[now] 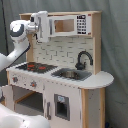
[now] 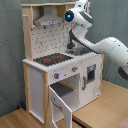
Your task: Play with the kitchen
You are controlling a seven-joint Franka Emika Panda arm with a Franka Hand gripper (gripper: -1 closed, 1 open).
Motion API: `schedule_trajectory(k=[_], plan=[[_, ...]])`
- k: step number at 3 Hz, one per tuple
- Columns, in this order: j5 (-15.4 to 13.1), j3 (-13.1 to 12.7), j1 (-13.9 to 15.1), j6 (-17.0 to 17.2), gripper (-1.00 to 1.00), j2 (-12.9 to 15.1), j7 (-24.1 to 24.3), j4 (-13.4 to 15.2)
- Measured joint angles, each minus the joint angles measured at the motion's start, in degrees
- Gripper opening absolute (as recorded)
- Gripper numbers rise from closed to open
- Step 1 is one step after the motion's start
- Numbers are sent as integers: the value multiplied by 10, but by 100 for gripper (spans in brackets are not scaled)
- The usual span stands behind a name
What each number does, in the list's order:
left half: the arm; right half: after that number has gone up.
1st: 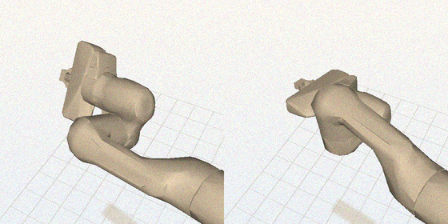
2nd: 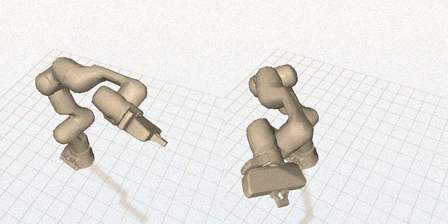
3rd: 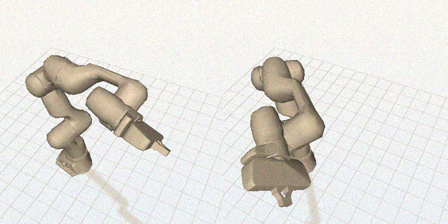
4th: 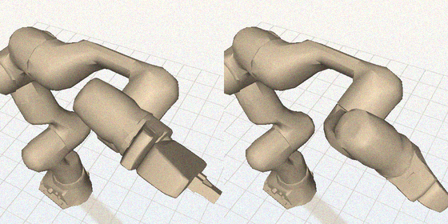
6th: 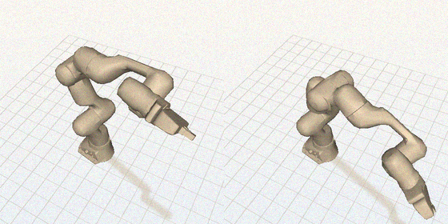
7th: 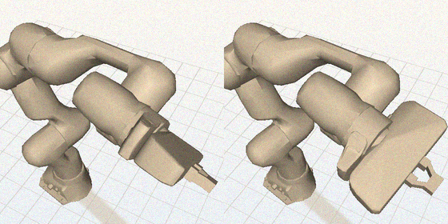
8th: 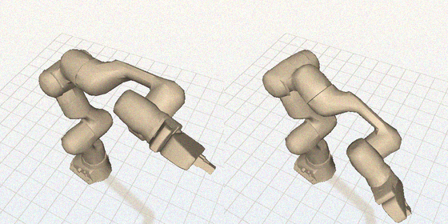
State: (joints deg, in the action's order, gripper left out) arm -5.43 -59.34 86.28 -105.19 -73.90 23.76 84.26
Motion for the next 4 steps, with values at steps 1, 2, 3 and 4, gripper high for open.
schedule_trajectory(k=[1,2,3,4], plan=[[-8,7,-25,-21,-100,-1,0,53],[-17,17,-48,-45,-100,-2,0,100],[-29,32,-80,-65,-100,-7,0,149],[-36,49,-113,-78,-100,-18,0,196]])
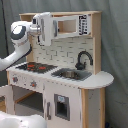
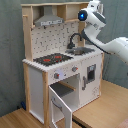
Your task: Play with the kitchen
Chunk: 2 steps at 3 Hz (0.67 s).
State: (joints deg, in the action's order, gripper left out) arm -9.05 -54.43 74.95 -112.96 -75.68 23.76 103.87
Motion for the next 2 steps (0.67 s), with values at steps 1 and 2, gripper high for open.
schedule_trajectory(k=[1,2], plan=[[-1,16,-18,-29,-100,-16,0,47],[-1,28,-25,-65,-100,-31,0,87]])
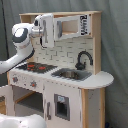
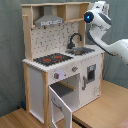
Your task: Play with the kitchen
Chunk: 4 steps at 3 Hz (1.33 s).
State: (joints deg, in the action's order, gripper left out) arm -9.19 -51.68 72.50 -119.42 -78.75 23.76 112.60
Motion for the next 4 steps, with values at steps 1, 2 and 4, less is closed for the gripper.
schedule_trajectory(k=[1,2,4], plan=[[1,4,-11,-45,-100,-13,0,26],[1,4,-12,-46,100,-13,1,26],[1,-9,-65,-63,100,-19,-23,7]])
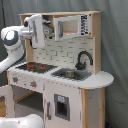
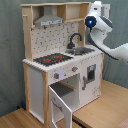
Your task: Play with the kitchen
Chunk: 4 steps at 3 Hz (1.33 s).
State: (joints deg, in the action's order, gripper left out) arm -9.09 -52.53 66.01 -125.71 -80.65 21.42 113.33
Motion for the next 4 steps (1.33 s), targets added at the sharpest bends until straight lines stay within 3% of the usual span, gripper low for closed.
schedule_trajectory(k=[2,3,4], plan=[[0,-18,-68,-1,100,-8,-102,-33],[0,-42,-88,-12,100,-8,-151,-37],[-2,-83,-110,-26,100,-19,-193,-38]])
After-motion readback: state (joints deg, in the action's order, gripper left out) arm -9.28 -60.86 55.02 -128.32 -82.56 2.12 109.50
